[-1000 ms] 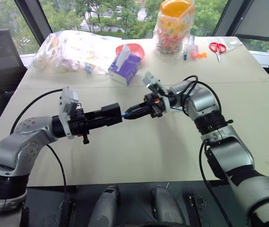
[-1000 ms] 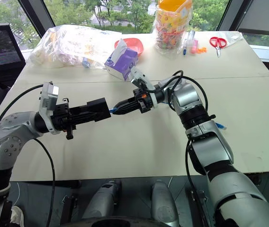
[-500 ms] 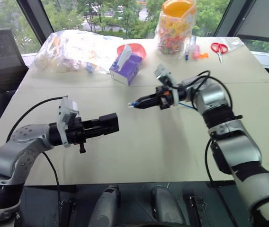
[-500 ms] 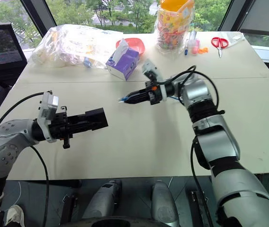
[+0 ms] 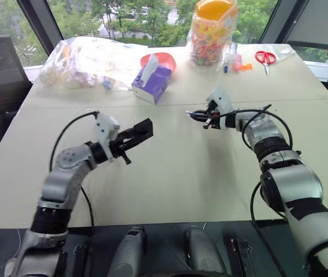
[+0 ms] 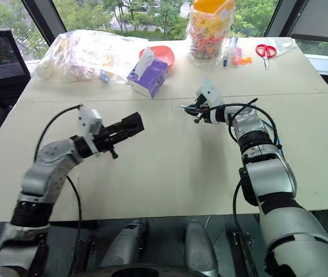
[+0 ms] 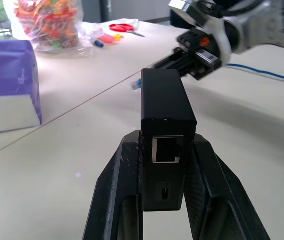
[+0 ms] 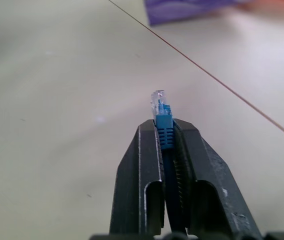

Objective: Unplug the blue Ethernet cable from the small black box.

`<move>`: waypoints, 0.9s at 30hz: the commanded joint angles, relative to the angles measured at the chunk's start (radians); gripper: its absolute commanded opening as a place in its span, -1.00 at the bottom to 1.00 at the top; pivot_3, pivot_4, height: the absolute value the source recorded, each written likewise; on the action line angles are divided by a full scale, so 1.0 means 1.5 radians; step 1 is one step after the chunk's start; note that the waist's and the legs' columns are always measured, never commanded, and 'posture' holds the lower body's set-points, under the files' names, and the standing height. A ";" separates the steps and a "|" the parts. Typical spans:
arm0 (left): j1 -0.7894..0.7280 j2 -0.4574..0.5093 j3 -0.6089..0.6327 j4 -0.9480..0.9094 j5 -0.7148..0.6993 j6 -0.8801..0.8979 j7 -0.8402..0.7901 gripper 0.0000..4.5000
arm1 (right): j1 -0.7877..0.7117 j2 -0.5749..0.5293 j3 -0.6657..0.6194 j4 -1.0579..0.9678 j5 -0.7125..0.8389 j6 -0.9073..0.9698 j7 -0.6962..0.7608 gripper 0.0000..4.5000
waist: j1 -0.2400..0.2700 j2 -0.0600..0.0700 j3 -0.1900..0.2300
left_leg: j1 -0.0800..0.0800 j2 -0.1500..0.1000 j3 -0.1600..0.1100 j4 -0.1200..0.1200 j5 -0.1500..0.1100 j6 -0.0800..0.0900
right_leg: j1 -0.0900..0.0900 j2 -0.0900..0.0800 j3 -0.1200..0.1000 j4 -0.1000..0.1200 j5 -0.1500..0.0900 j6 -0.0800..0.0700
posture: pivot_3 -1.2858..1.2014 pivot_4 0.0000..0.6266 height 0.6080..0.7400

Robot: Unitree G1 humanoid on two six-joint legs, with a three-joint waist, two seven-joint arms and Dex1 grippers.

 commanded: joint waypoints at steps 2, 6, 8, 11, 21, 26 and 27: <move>-0.029 -0.041 -0.023 0.055 0.041 -0.063 0.013 -0.79 | -0.001 0.006 -0.024 0.005 -0.011 -0.023 -0.046 -0.27 | -0.001 0.000 0.000 | 0.000 0.000 0.000 0.000 0.000 0.000 | 0.000 0.000 0.000 0.000 0.000 0.000 | 0.03 -0.52 0.80; -0.049 -0.074 -0.035 0.109 0.066 -0.094 0.020 -0.79 | -0.004 0.007 -0.048 -0.010 0.002 -0.011 -0.045 0.64 | 0.000 0.000 0.000 | 0.000 0.000 0.000 0.000 0.000 0.000 | 0.000 0.000 0.000 0.001 0.000 0.000 | 0.03 -0.52 0.80; -0.050 -0.081 -0.040 0.128 0.078 -0.108 0.016 -0.79 | -0.010 0.005 -0.069 -0.029 0.024 0.014 -0.027 0.99 | 0.000 0.000 0.000 | 0.000 0.000 0.000 0.000 0.000 0.000 | 0.000 0.000 0.000 0.001 0.000 0.000 | 0.03 -0.52 0.80; -0.048 -0.087 -0.049 0.162 0.102 -0.126 0.019 -0.79 | -0.004 0.007 -0.107 -0.102 0.073 0.068 0.010 0.99 | -0.001 0.000 0.000 | 0.000 0.000 0.000 0.001 0.000 0.000 | 0.000 0.000 0.000 0.001 0.000 0.000 | 0.03 -0.52 0.80; -0.043 -0.105 -0.065 0.248 0.145 -0.164 0.030 -0.79 | 0.162 0.022 -0.120 -0.481 0.149 0.274 -0.016 0.99 | 0.003 0.000 -0.001 | 0.000 0.000 -0.001 0.002 0.000 0.000 | 0.001 0.000 0.000 0.002 0.000 0.000 | 0.03 -0.52 0.80; -0.036 -0.104 -0.062 0.259 0.144 -0.165 0.027 0.06 | 0.225 0.023 -0.116 -0.587 0.170 0.341 -0.031 1.00 | 0.001 0.001 -0.001 | 0.000 0.000 -0.001 0.005 0.000 0.000 | 0.001 0.000 0.000 0.003 0.000 0.000 | 0.03 -0.52 0.80; -0.033 -0.103 -0.061 0.256 0.143 -0.164 0.026 0.22 | 0.236 0.020 -0.116 -0.602 0.175 0.354 -0.031 1.00 | 0.001 0.001 -0.001 | 0.000 0.000 -0.001 0.006 0.000 0.000 | 0.002 0.000 0.000 0.003 0.000 0.000 | 0.03 -0.52 0.80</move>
